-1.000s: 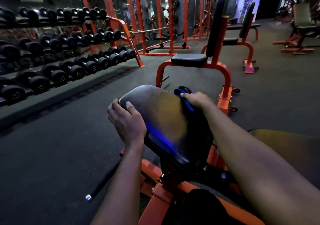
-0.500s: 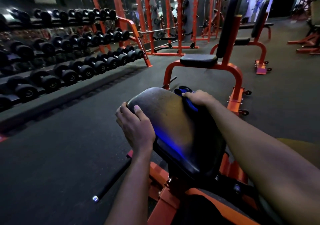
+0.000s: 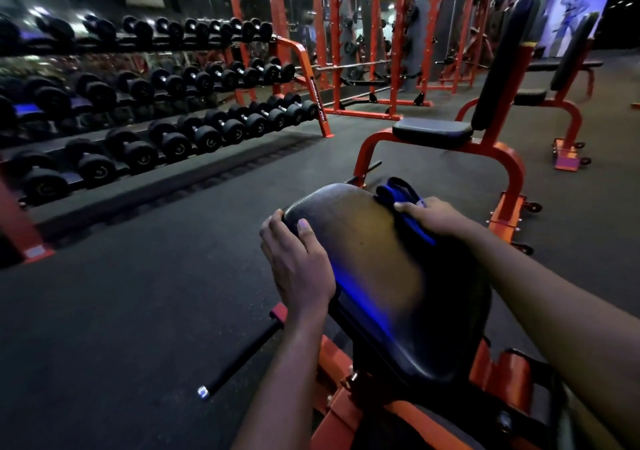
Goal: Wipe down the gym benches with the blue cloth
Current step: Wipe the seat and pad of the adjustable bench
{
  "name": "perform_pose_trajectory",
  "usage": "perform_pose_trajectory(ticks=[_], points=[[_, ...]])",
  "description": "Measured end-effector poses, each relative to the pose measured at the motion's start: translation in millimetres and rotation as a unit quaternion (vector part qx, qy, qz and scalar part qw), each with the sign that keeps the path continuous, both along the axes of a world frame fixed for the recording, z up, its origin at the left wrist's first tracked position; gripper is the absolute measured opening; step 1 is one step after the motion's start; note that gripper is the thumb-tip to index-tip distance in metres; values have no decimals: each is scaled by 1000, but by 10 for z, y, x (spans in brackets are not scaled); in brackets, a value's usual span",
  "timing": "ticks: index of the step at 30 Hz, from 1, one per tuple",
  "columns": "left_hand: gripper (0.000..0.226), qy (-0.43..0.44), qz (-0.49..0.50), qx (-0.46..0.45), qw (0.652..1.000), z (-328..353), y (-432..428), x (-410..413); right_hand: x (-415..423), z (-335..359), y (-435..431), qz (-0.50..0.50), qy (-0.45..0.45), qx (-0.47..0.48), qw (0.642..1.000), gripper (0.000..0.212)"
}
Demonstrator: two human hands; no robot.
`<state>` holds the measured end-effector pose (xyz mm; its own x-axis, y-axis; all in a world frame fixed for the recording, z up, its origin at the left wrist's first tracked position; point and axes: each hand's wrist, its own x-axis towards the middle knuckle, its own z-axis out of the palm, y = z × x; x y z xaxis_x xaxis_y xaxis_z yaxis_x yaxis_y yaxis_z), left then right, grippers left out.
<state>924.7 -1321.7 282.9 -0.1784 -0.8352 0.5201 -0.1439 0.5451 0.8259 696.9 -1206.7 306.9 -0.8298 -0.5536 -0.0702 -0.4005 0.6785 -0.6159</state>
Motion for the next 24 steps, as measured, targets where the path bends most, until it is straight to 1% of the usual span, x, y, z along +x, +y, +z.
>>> perform_pose_trajectory(ticks=[2,6,8,11,13,14,15,17,19,20,22,24], points=[[41,3,1,-1,1000,-17,-15,-15,32,93,-199,7,15,27,999,66],[47,13,-3,2,1000,-36,-21,-32,302,409,-811,29,115,66,991,65],[49,17,-3,4,1000,-41,-30,-28,451,529,-1071,57,150,78,984,62],[52,20,-7,17,1000,-20,-20,-11,685,596,-1216,133,198,61,969,50],[51,14,-9,16,1000,-9,5,19,806,588,-1138,185,224,30,956,49],[49,6,-12,14,1000,4,16,33,814,570,-1080,198,223,16,954,50],[48,-4,-18,12,1000,18,13,50,800,550,-1040,196,209,4,958,50],[51,-25,-42,6,999,40,-12,120,732,537,-1075,142,163,-1,976,47],[58,-25,-105,13,994,53,-76,263,704,587,-1209,67,135,24,988,54],[64,-21,-144,29,989,55,-119,350,716,622,-1264,46,126,43,990,60],[70,-24,-199,71,977,74,-203,517,780,682,-1315,34,131,80,988,63],[71,-17,-198,92,976,96,-254,634,833,679,-1305,56,152,82,983,53]])
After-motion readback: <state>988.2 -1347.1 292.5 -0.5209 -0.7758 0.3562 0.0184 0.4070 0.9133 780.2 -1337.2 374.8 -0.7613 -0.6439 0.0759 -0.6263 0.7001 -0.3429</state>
